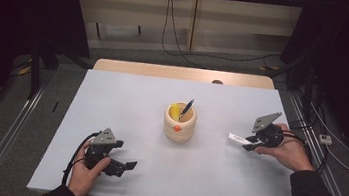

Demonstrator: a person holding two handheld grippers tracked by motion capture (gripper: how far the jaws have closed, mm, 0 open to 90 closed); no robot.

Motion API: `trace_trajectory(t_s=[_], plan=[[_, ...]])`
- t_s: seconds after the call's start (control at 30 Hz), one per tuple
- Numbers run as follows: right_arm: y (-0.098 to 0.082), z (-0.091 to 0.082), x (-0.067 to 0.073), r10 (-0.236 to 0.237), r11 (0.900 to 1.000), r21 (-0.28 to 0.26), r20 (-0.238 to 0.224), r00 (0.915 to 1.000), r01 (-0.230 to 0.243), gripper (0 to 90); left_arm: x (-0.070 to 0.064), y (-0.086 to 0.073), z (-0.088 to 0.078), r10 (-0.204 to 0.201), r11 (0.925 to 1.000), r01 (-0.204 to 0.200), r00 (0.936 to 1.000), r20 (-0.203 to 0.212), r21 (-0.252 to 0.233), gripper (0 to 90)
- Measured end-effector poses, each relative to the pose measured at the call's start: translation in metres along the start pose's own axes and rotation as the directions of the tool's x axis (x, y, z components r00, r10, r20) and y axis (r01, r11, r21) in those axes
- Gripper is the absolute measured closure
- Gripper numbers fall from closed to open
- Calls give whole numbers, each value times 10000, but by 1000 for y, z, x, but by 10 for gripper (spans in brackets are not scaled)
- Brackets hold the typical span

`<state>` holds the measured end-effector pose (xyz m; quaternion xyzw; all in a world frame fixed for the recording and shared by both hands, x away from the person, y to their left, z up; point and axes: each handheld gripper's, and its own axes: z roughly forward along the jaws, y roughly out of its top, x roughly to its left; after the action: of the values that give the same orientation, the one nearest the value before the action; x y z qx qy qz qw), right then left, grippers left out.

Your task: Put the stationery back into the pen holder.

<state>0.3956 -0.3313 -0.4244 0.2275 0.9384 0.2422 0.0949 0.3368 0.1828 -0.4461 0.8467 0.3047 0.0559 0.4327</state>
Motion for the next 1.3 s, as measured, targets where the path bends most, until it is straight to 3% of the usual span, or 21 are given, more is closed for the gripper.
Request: trace_trajectory(t_s=[0.3,0.4,0.53,0.9,1.0,1.3], plan=[[7,-4,16,359,9968,-718,191,9992,-345,683,0,0,-2,-12,9999,11,10000,-74,-152,74],[11,-3,21,479,9964,-719,296,9984,-457,684,-1,0,-2,-20,9998,20,10000,-37,-177,74],[16,-1,30,603,9947,-841,95,9981,-593,684,0,0,-3,33,9998,-34,10000,-63,-195,74],[34,11,53,432,9945,-932,-389,9983,-467,684,0,1,-4,40,9997,-43,9999,-131,-247,74],[37,18,60,246,9971,-700,-510,9984,-281,684,-1,1,-5,94,9996,-96,9999,-97,-276,74],[52,27,75,-79,9970,-772,-807,9967,17,683,-2,1,-5,207,9991,-210,9998,-73,-362,74]])
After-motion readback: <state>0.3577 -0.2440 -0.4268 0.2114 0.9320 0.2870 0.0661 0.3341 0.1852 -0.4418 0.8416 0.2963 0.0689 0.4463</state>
